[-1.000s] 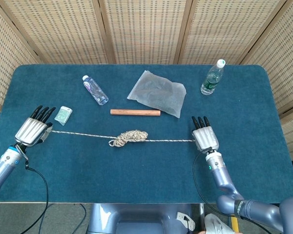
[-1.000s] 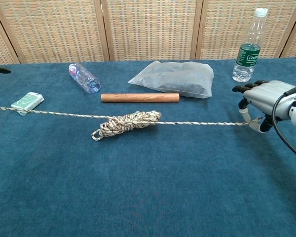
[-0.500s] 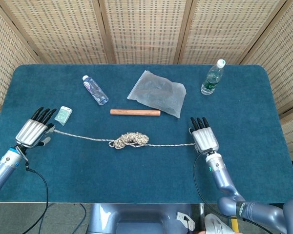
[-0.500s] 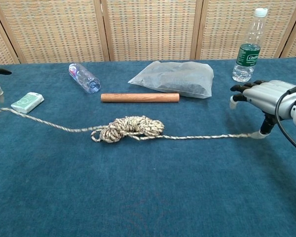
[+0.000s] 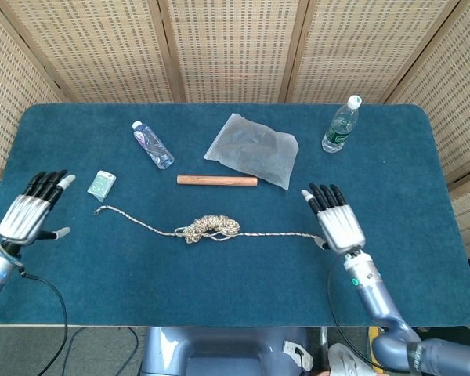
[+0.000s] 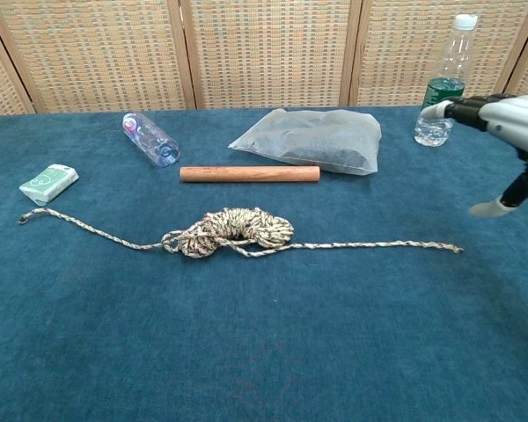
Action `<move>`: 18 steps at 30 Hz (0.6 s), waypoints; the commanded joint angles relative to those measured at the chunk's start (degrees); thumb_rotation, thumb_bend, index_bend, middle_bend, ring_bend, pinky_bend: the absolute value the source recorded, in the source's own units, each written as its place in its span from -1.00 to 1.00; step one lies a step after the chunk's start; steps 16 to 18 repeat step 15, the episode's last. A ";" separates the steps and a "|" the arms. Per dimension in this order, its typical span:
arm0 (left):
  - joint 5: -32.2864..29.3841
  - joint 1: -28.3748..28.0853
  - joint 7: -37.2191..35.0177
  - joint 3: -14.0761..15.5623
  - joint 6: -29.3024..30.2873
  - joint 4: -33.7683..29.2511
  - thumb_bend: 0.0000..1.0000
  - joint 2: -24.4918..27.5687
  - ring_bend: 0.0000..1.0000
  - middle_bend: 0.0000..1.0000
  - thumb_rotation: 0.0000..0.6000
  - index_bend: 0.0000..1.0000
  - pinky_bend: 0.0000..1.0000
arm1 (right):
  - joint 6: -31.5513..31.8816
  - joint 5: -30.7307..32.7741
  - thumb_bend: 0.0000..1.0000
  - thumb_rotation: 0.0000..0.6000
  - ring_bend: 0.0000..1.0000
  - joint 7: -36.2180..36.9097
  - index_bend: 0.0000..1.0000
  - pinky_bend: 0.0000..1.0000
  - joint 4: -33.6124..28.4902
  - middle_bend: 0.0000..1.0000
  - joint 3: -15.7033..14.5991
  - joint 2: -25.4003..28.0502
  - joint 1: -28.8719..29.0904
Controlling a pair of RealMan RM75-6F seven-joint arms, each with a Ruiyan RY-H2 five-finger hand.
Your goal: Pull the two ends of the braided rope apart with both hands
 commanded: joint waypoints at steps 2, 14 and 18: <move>-3.75 12.13 4.86 1.68 10.47 -15.32 -1.00 7.44 -1.00 -1.00 1.00 -1.00 -1.00 | 14.89 -15.25 -1.00 1.00 -1.00 17.32 -1.00 -1.00 5.03 -1.00 -7.78 5.53 -10.88; -2.20 20.13 8.76 3.07 17.31 -17.02 -1.00 7.27 -1.00 -1.00 1.00 -1.00 -1.00 | 23.34 -19.57 -1.00 1.00 -1.00 19.98 -1.00 -1.00 14.71 -1.00 -9.29 5.34 -18.82; -2.16 20.34 8.58 2.98 17.37 -17.23 -1.00 7.46 -1.00 -1.00 1.00 -1.00 -1.00 | 23.51 -19.69 -1.00 1.00 -1.00 19.90 -1.00 -1.00 14.57 -1.00 -9.18 5.54 -19.07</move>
